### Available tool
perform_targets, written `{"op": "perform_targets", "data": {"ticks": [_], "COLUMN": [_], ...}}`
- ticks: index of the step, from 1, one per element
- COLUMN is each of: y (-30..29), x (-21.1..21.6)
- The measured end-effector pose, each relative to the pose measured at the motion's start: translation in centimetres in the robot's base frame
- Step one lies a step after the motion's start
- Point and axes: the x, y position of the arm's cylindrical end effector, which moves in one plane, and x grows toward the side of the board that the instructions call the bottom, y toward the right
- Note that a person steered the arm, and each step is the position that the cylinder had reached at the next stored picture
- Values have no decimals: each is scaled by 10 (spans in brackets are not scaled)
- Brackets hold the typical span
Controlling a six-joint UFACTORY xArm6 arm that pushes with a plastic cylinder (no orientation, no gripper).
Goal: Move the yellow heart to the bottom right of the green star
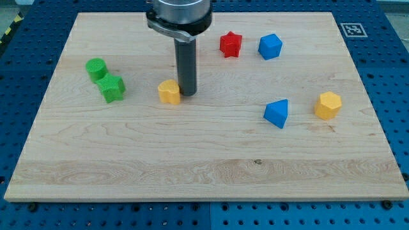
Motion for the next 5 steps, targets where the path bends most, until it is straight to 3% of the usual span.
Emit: {"op": "perform_targets", "data": {"ticks": [3, 5], "y": [-50, -33], "x": [0, -5]}}
